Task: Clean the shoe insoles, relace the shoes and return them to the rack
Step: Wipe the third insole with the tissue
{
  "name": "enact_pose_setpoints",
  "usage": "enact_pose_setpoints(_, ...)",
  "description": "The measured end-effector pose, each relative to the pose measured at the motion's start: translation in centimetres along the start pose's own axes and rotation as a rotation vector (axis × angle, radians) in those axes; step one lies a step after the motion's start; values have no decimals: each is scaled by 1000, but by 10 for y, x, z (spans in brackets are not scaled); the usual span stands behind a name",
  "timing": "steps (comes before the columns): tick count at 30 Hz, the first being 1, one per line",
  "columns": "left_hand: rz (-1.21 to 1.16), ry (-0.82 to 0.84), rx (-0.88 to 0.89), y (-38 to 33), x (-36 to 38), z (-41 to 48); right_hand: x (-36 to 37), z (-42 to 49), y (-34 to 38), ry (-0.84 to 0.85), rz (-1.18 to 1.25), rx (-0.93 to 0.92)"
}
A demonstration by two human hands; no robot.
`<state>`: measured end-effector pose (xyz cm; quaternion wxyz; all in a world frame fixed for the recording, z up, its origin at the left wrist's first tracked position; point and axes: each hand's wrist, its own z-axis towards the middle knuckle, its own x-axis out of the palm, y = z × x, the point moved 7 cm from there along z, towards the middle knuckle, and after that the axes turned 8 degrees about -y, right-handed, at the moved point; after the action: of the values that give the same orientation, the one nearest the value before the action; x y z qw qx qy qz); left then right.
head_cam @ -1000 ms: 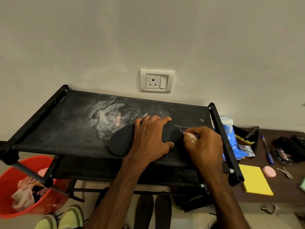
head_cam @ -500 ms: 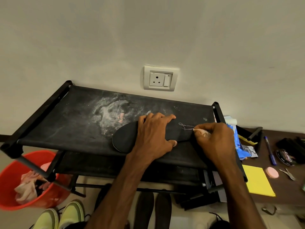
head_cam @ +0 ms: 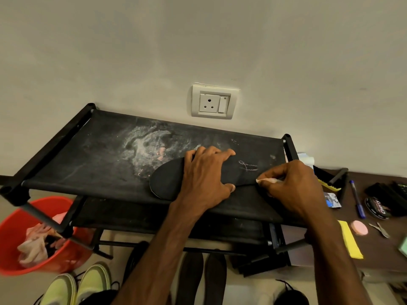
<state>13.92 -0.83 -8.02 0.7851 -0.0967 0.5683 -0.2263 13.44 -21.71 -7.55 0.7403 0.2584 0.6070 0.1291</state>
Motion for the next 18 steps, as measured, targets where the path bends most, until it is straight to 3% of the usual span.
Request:
enact_pose_setpoints(11, -10, -36, 37, -2, -2, -2, 1, 11, 17, -365, 183, -61)
enact_pose_setpoints(14, -20, -35, 18, -1, -1, -2, 4, 11, 13, -306, 137, -63)
enact_pose_setpoints(18, -28, -27, -23, 1, 0, -1, -1, 10, 2, -85, 14, -57)
